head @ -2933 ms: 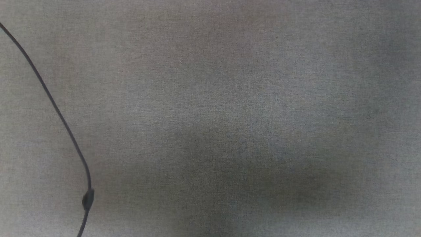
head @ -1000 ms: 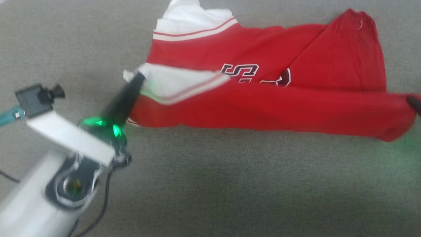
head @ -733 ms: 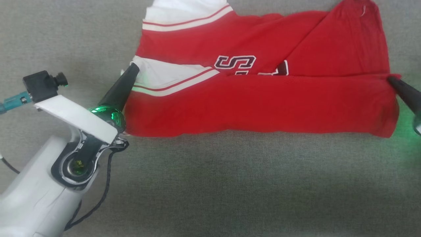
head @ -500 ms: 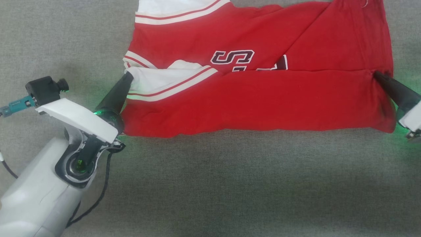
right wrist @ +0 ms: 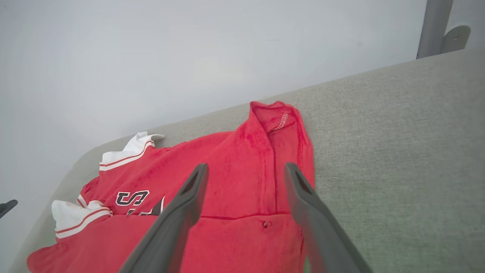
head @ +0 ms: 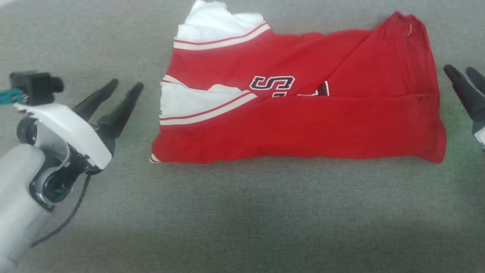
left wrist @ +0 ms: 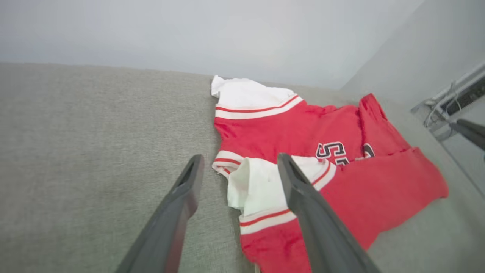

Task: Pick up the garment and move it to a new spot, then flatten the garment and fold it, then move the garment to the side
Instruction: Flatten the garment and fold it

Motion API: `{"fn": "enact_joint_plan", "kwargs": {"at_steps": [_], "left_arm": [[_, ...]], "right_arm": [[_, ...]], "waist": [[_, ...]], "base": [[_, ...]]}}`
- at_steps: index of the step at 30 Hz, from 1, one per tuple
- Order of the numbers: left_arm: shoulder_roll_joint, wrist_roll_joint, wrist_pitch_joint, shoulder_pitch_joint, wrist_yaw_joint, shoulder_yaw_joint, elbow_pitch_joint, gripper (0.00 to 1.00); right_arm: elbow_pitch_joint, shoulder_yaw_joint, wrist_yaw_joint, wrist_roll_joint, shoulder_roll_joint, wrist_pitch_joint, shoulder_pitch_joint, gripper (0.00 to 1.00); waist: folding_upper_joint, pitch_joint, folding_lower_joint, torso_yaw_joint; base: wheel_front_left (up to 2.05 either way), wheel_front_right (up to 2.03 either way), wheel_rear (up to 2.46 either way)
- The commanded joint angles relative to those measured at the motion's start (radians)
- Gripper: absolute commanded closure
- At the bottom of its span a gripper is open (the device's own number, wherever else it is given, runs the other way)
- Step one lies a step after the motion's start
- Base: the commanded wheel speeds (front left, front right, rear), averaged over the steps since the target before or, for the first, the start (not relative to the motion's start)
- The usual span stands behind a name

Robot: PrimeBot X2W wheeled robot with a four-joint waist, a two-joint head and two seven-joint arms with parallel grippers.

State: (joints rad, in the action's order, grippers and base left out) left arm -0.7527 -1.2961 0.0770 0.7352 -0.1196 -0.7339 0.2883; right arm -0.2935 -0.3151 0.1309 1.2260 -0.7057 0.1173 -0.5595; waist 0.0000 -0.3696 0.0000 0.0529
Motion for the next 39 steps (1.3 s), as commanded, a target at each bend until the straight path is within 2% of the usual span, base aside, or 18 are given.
{"fn": "enact_joint_plan", "kwargs": {"at_steps": [1,5,10,13,16,19,20,21,23,24,31,35,36,39], "left_arm": [[-0.009,0.029,-0.029,0.026,0.012,-0.018,-0.017,0.00],[-0.066,0.051,-0.229,0.053,0.077,-0.095,-0.106,0.00],[-0.113,0.006,-0.523,0.073,0.156,-0.188,-0.216,0.00],[-0.105,-0.015,-0.592,0.082,0.194,-0.205,-0.213,0.00],[-0.094,-0.010,-0.606,0.098,0.217,-0.207,-0.157,0.00],[-0.056,-0.023,-0.623,0.095,0.193,-0.218,-0.075,0.00],[-0.051,-0.026,-0.632,0.094,0.182,-0.227,-0.054,0.08],[-0.041,-0.029,-0.638,0.091,0.175,-0.235,-0.039,0.36],[-0.014,-0.059,-0.653,0.078,0.156,-0.238,-0.020,0.82],[-0.001,-0.071,-0.655,0.074,0.146,-0.234,-0.014,1.00],[0.016,-0.095,-0.664,0.085,0.098,-0.229,0.024,1.00],[0.030,-0.092,-0.647,0.097,0.078,-0.222,0.027,1.00],[0.030,-0.092,-0.647,0.097,0.078,-0.222,0.027,1.00],[0.038,-0.078,-0.632,0.111,0.068,-0.217,0.019,1.00]], "right_arm": [[0.003,0.006,0.000,-0.008,-0.007,-0.007,0.019,0.00],[0.022,0.026,0.000,-0.018,-0.021,-0.009,0.036,0.00],[0.045,0.043,0.000,-0.040,-0.023,0.002,0.042,0.00],[0.063,0.047,0.000,-0.057,-0.012,0.006,0.034,0.00],[0.086,0.052,0.000,-0.071,-0.003,0.016,0.020,0.00],[0.116,0.066,0.000,-0.089,0.006,0.032,0.009,0.00],[0.121,0.070,0.000,-0.095,0.009,0.033,0.003,0.00],[0.124,0.076,0.000,-0.102,0.011,0.035,0.000,0.00],[0.128,0.084,0.000,-0.118,0.009,0.041,0.002,0.00],[0.128,0.088,0.000,-0.126,0.007,0.043,0.003,0.00],[0.156,0.088,0.000,-0.193,-0.023,0.115,-0.004,0.00],[0.210,0.002,0.000,-0.243,-0.101,0.305,0.006,0.00],[0.210,0.002,0.000,-0.243,-0.101,0.305,0.006,0.00],[0.253,-0.062,0.000,-0.263,-0.170,0.496,0.011,0.00]], "waist": [[0.0000,0.017,0.0000,0.011],[0.0000,0.025,0.0000,0.013],[0.0000,0.020,0.0000,0.004],[0.0000,0.007,0.0000,-0.011],[0.0000,-0.012,0.0000,-0.033],[0.0000,-0.033,0.0000,-0.062],[0.0000,-0.039,0.0000,-0.069],[0.0000,-0.043,0.0000,-0.074],[0.0000,-0.049,0.0000,-0.080],[0.0000,-0.051,0.0000,-0.082],[0.0000,-0.056,0.0000,-0.073],[0.0000,-0.055,0.0000,-0.061],[0.0000,-0.055,0.0000,-0.061],[0.0000,-0.064,0.0000,-0.053]], "base": [[0.00,0.00,0.00],[0.00,0.00,0.00],[0.00,0.00,0.00],[0.00,0.00,0.00],[0.00,0.00,0.00],[0.00,0.00,0.00],[0.00,0.00,0.00],[0.00,0.00,0.00],[0.00,0.00,0.00],[0.00,0.00,0.00],[0.00,0.00,0.00],[0.00,0.00,0.00],[0.00,0.00,0.00],[0.00,0.00,0.00]]}}
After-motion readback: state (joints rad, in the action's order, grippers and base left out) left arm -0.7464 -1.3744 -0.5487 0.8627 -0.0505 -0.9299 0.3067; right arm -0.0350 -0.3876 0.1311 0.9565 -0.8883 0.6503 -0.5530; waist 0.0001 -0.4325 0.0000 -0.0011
